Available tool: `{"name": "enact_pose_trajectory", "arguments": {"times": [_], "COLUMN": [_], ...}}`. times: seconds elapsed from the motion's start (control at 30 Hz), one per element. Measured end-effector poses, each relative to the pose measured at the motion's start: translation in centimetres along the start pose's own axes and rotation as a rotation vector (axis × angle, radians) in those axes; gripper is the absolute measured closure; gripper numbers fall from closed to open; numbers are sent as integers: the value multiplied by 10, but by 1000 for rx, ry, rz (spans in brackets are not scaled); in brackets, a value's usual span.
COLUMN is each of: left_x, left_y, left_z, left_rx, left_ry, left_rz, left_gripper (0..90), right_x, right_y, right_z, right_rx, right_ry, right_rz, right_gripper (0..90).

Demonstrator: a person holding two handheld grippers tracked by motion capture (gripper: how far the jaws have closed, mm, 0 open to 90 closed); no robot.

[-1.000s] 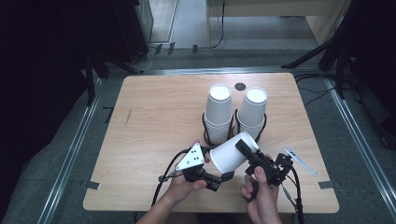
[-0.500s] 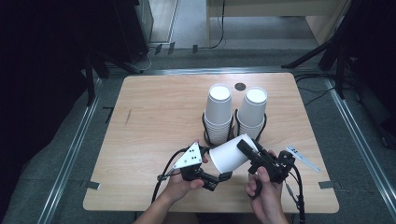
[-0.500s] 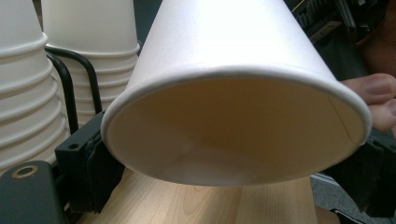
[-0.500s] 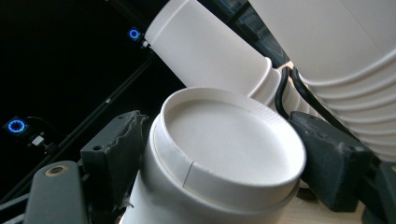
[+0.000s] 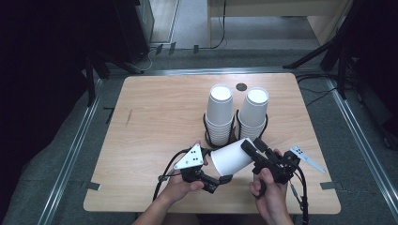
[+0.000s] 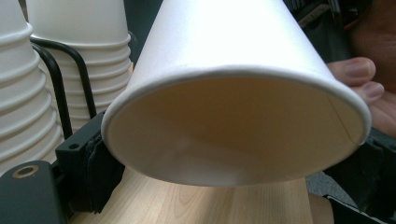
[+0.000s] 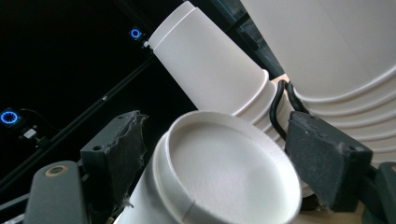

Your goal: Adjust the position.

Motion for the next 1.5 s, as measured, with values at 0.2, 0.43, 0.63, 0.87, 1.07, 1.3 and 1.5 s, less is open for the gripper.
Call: {"name": "enact_pose_trajectory", "arguments": {"times": [0.2,0.43,0.63,0.87,1.07,1.3,1.5], "left_x": [-3,-7,-8,-9,-13,-15,-18], "left_y": [-1,-3,-7,-11,-14,-16,-17], "left_z": [2,4,10,16,17,17,17], "left_rx": [-7,0,1,-1,-16,-28,-48], "left_ry": [21,67,77,87,116,129,140], "left_rz": [35,63,83,101,130,148,171], "left_gripper": [77,77,77,77,78,78,78], "right_x": [8,30,39,31,17,-4,-23], "right_y": [-4,-14,-18,-17,-19,-24,-25], "right_z": [2,11,20,24,32,30,22], "right_rx": [-5,-45,-79,-87,-36,3,26], "right_ry": [-51,-204,-408,-594,-788,-913,-985], "right_rz": [-11,-4,90,243,425,596,715], "right_gripper": [201,208,214,216,235,236,229]}}
Point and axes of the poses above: each handheld gripper's, and its own axes: y roughly forward along the jaws, x roughly out of its top, z roughly to its left, the point moved 10 cm from there along y, roughly forward along the jaws, and after that the axes turned 14 degrees about x, right-handed, at the moved point
